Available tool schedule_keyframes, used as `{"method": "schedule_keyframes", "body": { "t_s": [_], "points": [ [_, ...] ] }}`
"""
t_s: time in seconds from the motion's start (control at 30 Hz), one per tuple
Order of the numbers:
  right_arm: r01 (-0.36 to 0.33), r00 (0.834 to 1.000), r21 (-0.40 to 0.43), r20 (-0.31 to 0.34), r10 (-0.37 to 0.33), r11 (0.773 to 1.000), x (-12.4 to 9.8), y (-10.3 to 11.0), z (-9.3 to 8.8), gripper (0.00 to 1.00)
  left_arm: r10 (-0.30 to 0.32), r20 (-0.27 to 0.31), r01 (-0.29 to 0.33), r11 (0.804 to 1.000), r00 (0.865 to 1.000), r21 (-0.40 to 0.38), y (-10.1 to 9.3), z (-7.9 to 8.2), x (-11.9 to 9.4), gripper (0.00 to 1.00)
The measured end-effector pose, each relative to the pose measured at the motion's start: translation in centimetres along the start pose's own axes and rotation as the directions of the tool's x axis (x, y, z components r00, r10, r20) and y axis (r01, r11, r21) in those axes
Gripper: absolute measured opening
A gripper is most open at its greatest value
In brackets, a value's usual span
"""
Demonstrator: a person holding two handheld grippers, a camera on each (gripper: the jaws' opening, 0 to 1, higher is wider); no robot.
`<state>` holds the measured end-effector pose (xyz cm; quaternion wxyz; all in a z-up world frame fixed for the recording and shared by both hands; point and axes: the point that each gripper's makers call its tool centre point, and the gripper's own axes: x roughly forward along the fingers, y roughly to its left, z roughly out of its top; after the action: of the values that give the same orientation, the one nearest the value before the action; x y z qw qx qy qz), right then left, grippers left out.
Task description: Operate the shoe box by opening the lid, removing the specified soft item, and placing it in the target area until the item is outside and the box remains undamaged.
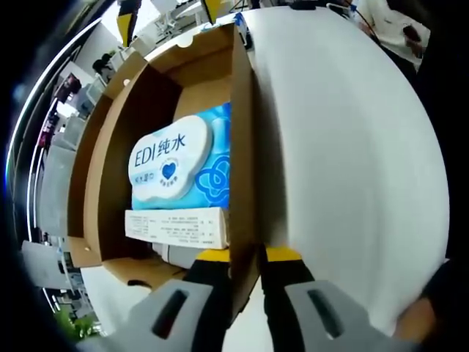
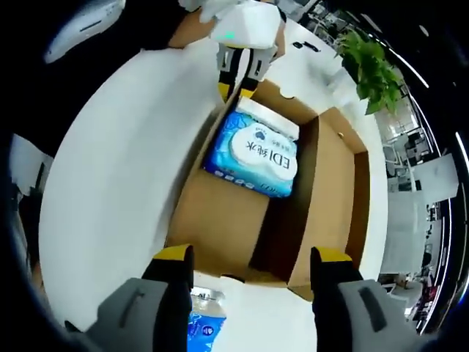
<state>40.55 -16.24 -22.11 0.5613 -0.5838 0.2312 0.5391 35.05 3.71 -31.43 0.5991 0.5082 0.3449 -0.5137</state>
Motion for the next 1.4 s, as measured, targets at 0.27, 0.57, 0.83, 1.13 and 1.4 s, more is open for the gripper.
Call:
{"method": "schedule_keyframes", "body": {
  "t_s": [0.27, 0.57, 0.83, 1.13, 1.4],
  "points": [
    [-0.025, 0.997, -0.071, 0.071, 0.030, 0.997, 1.8, -1.4, 3.5, 0.70, -0.001, 0.000, 0.001, 1.000, 1.000, 0.000, 0.0, 0.0, 0.0, 0.13],
    [-0.054, 0.995, -0.158, 0.079, 0.068, 0.986, 3.5, -1.6, 5.5, 0.70, -0.001, -0.001, 0.001, 1.000, 1.000, 0.000, 0.0, 0.1, 0.0, 0.13],
    [-0.086, 0.995, -0.295, 0.031, 0.100, 0.951, 5.9, -1.6, 6.6, 0.70, -0.002, 0.000, 0.002, 1.000, 1.000, 0.000, 0.1, 0.1, 0.0, 0.13],
    [-0.061, 0.996, -0.427, 0.037, 0.085, 0.902, 7.0, -2.7, 8.5, 0.70, -0.001, -0.001, 0.001, 1.000, 1.000, -0.001, 0.1, 0.1, 0.0, 0.13],
    [-0.089, 0.991, -0.480, 0.046, 0.126, 0.873, 8.1, -2.7, 9.3, 0.67, -0.002, -0.003, 0.002, 1.000, 1.000, -0.002, 0.1, 0.2, 0.1, 0.13]
  ]
}}
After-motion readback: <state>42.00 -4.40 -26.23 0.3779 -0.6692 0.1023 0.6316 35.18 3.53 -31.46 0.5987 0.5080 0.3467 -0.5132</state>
